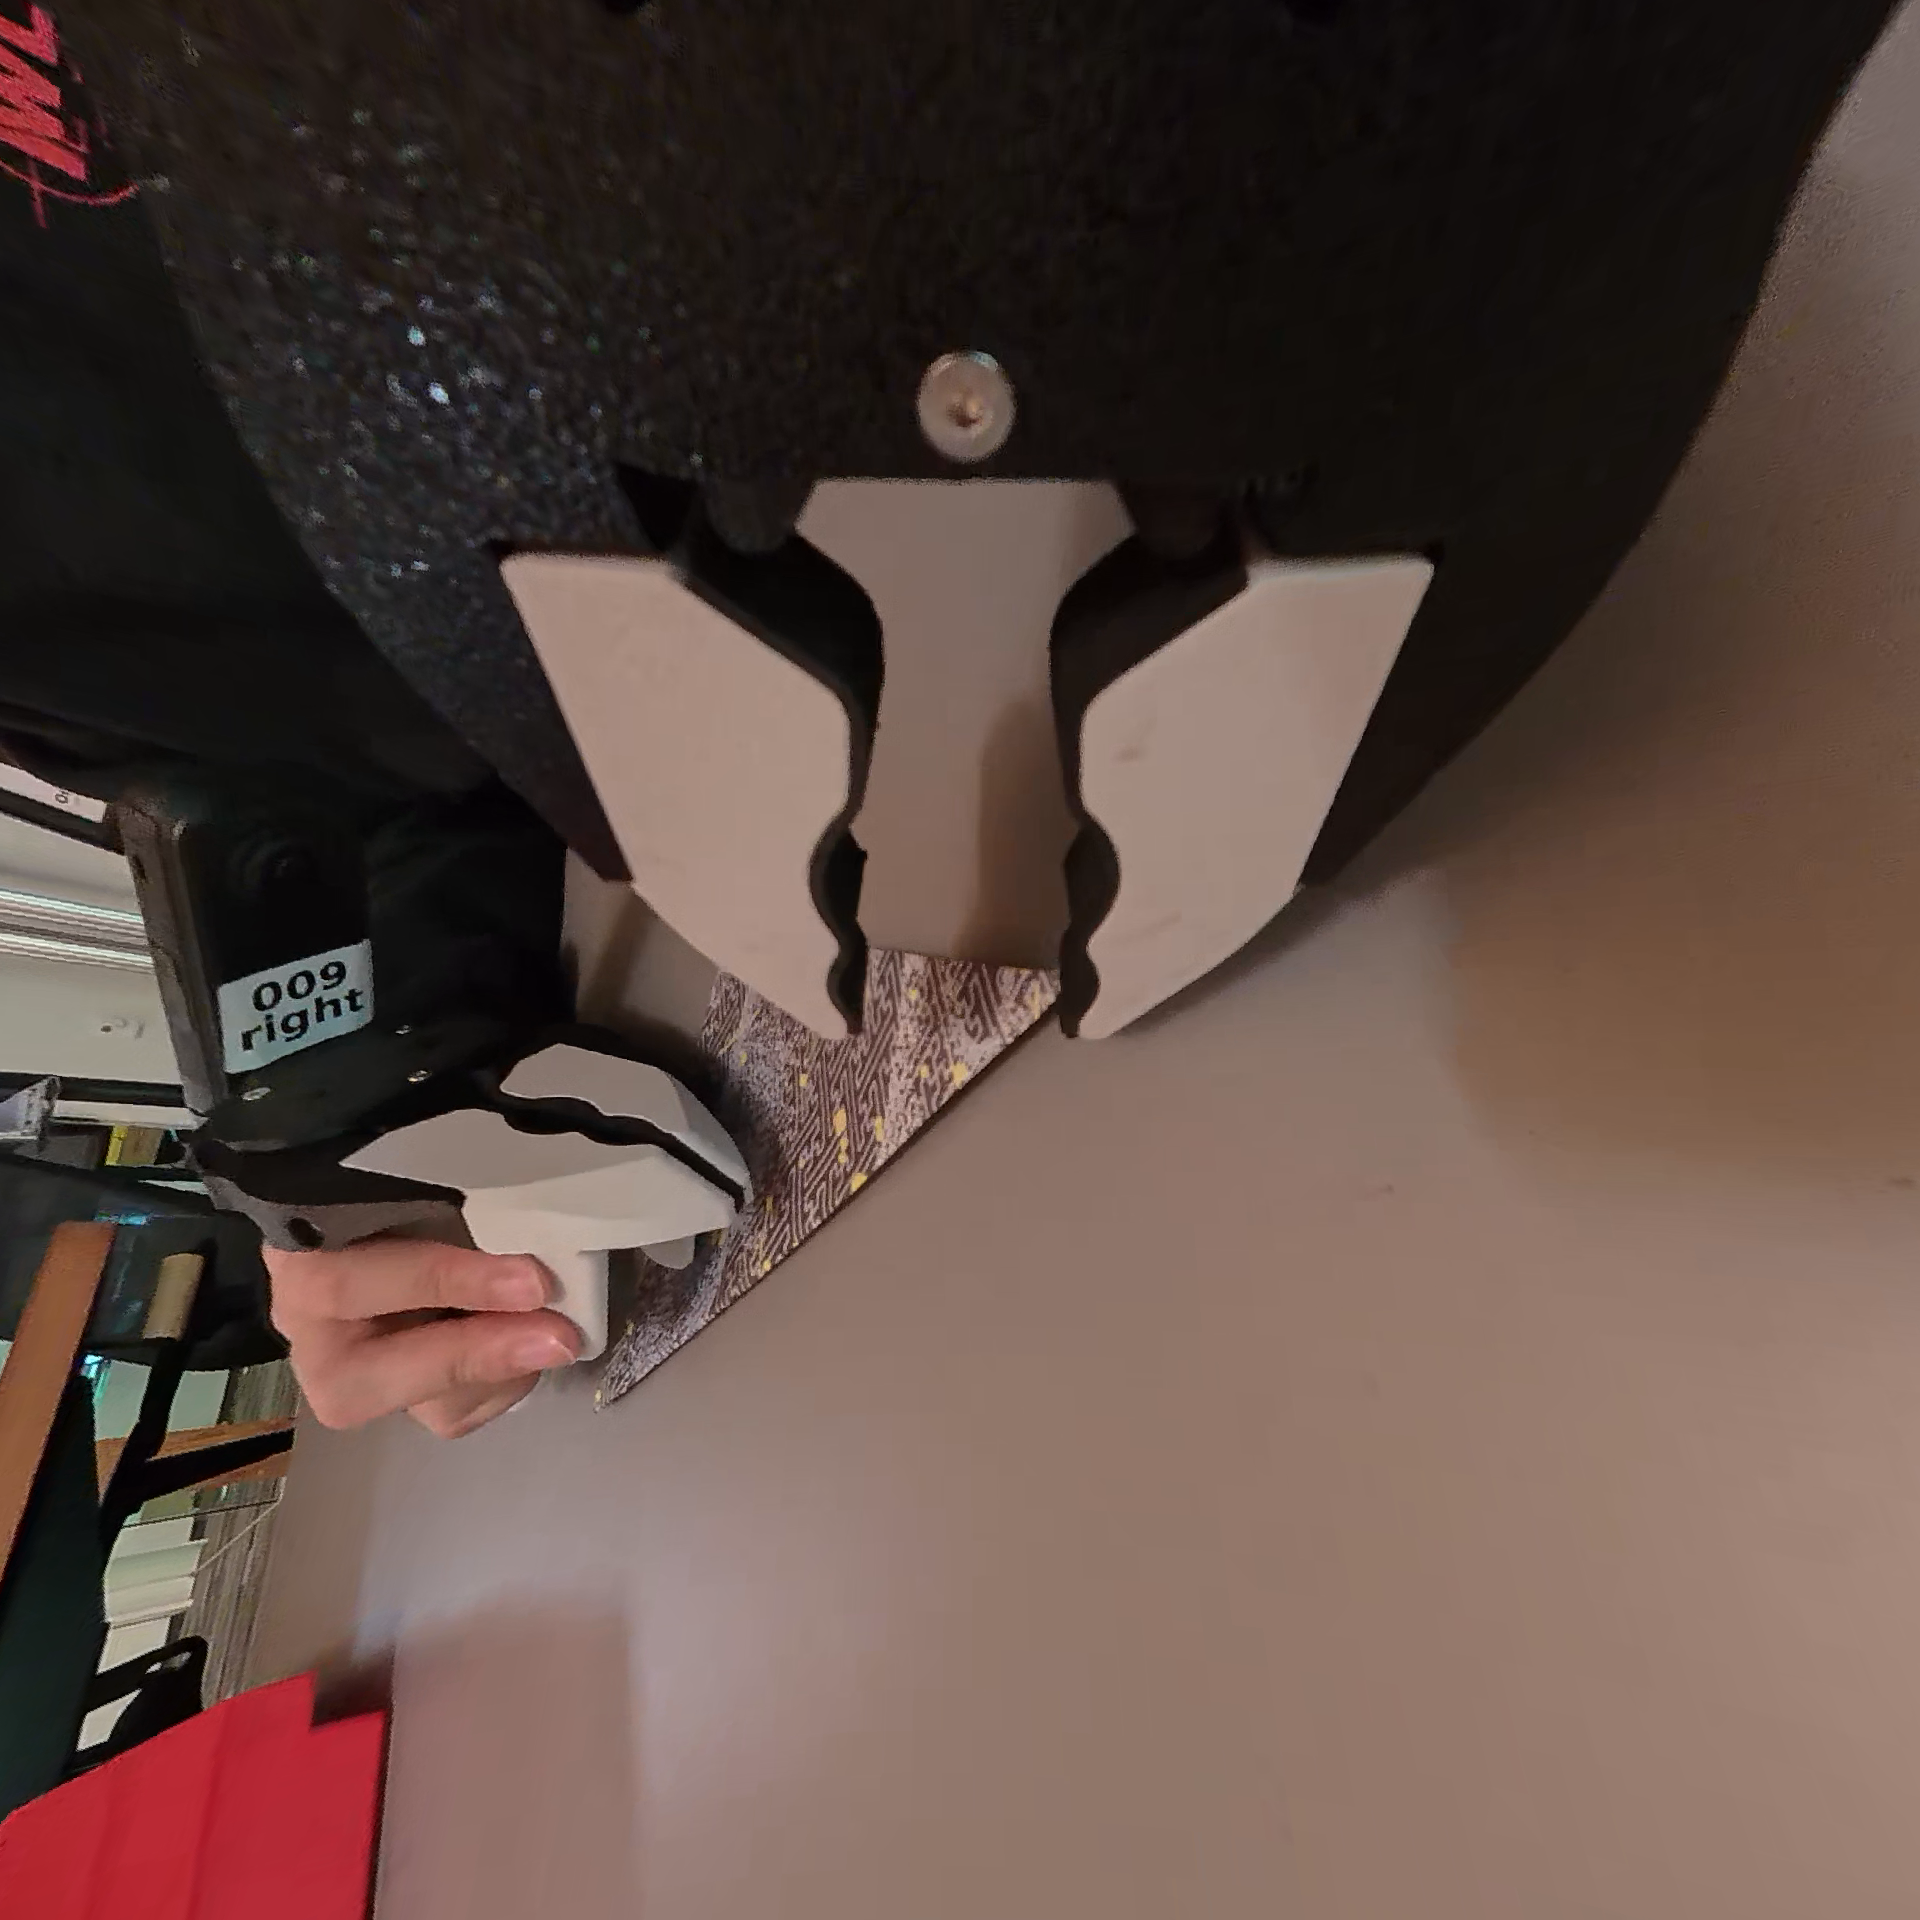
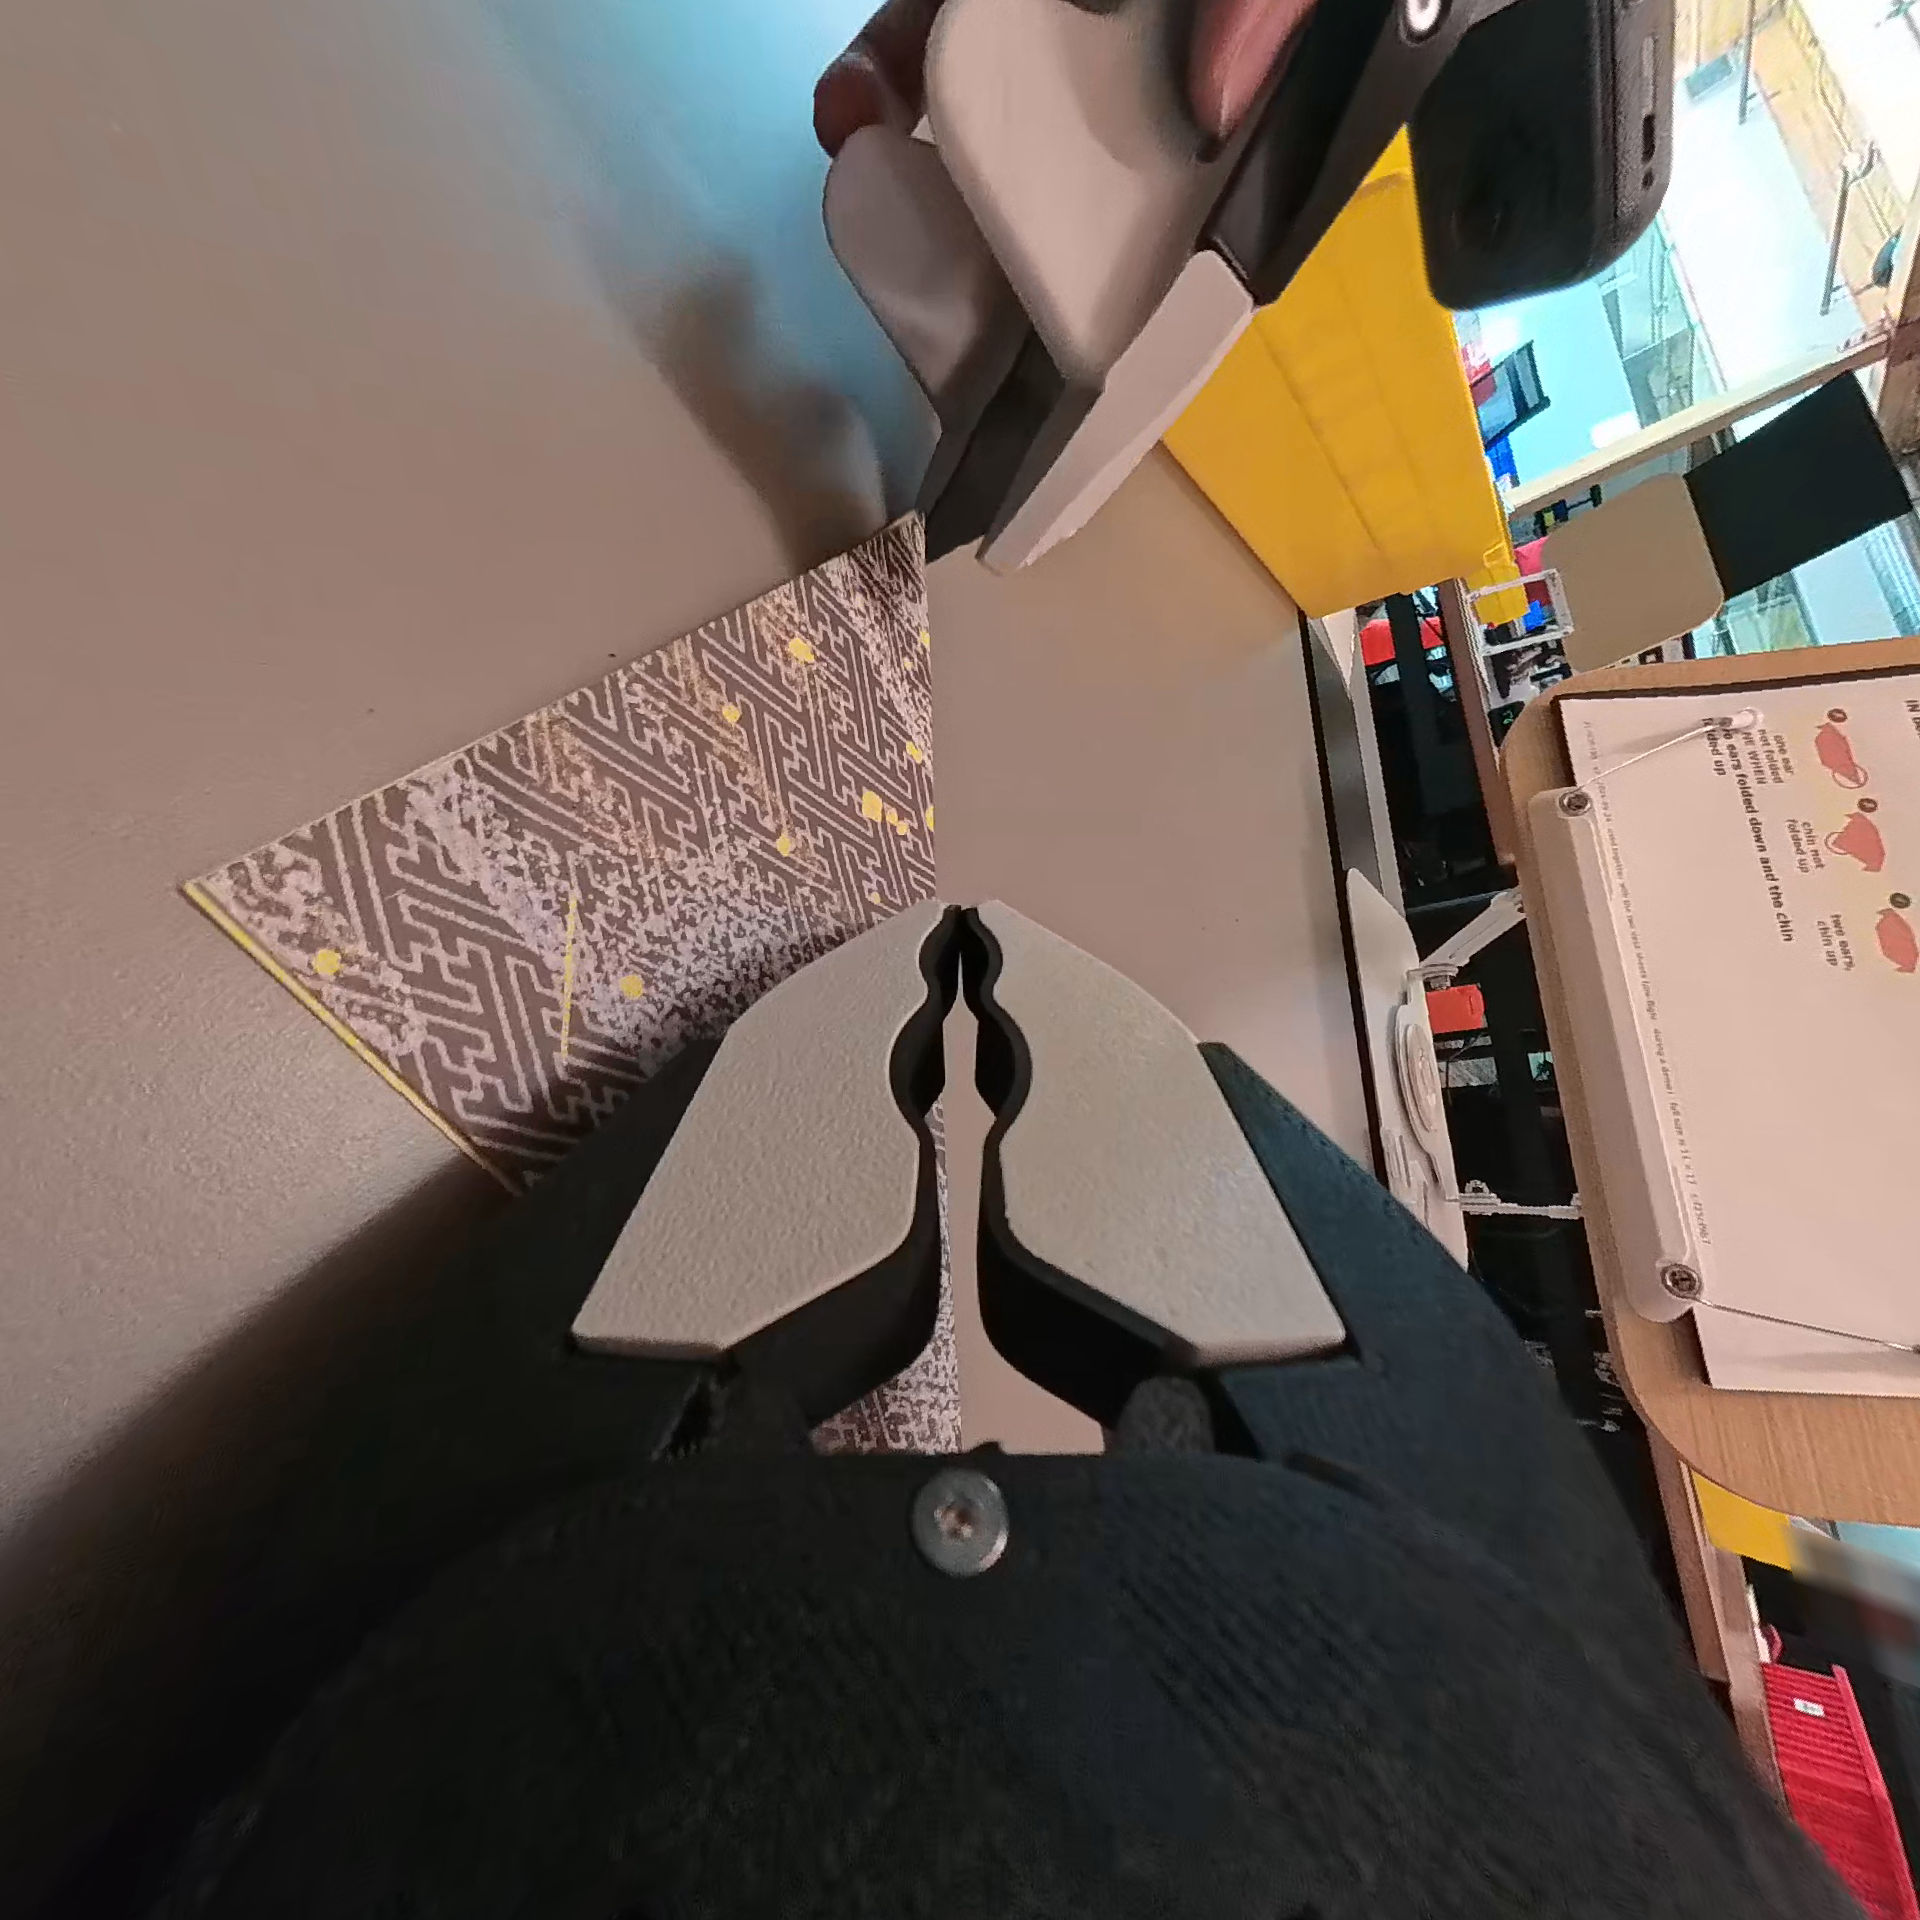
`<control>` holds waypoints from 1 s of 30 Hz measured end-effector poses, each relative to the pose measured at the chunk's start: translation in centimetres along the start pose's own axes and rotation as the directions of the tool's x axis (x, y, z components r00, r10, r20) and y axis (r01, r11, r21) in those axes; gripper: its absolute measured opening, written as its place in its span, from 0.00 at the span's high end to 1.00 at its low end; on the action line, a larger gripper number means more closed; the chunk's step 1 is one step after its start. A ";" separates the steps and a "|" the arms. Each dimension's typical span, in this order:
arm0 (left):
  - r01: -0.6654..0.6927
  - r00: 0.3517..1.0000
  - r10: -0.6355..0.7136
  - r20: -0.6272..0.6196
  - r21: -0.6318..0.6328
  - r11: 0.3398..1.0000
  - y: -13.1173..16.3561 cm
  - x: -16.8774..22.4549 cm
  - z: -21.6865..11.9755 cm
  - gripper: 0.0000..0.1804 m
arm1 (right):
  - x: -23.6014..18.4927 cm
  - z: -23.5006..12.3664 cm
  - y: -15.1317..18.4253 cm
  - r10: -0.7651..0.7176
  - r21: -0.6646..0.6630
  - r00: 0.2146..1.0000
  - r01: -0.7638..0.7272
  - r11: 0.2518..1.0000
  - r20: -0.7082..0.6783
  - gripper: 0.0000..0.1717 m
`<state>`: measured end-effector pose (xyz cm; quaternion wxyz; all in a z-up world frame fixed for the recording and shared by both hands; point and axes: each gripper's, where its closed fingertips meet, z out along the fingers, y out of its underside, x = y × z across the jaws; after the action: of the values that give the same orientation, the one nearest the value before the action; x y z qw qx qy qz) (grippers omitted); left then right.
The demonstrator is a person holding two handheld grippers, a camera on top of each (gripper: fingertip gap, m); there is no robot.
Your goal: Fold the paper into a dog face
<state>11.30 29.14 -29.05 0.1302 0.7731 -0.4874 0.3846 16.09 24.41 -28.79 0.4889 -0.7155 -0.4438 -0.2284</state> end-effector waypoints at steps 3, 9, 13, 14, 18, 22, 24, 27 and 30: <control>0.000 1.000 -0.001 -0.027 -0.022 1.000 0.4 0.4 0.1 0.80 | 0.0 0.0 0.0 -0.003 -0.001 1.000 0.003 1.000 -0.001 1.00; -0.015 1.000 0.015 0.016 -0.032 0.999 1.0 -0.7 -1.0 0.80 | 0.0 0.1 0.0 -0.008 -0.004 1.000 0.008 1.000 -0.002 1.00; -0.017 0.999 0.018 0.033 -0.034 0.999 1.2 -0.6 -0.9 0.80 | 0.0 0.1 0.0 -0.007 -0.006 1.000 0.007 1.000 -0.001 1.00; -0.020 0.999 0.022 0.032 -0.039 0.999 1.2 -0.5 -0.8 0.80 | 0.0 0.1 0.0 -0.006 -0.006 1.000 0.006 1.000 -0.001 1.00; -0.017 1.000 0.018 0.021 -0.049 0.999 1.3 -0.1 -0.5 0.79 | 0.0 0.1 0.0 -0.015 -0.011 1.000 0.015 1.000 -0.004 1.00; 0.000 1.000 0.001 0.010 -0.048 0.999 1.3 0.2 -0.5 0.77 | 0.0 0.1 0.0 -0.019 -0.012 1.000 0.018 1.000 -0.002 1.00; 0.005 1.000 -0.004 0.005 -0.051 0.999 1.4 0.3 -0.5 0.76 | 0.0 0.1 0.1 -0.019 -0.013 1.000 0.019 1.000 -0.001 1.00; 0.013 1.000 -0.014 -0.013 -0.050 0.999 1.4 0.5 -0.5 0.78 | 0.0 0.1 0.0 -0.019 -0.013 1.000 0.019 1.000 -0.002 1.00; 0.042 0.991 -0.046 -0.127 -0.034 0.999 1.2 2.0 -0.5 0.86 | 0.0 0.1 0.0 -0.022 -0.015 1.000 0.022 1.000 -0.002 1.00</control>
<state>10.46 27.58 -27.47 0.1817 0.7553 -0.4668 0.4225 16.10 24.50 -28.89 0.4816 -0.7139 -0.4494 -0.2376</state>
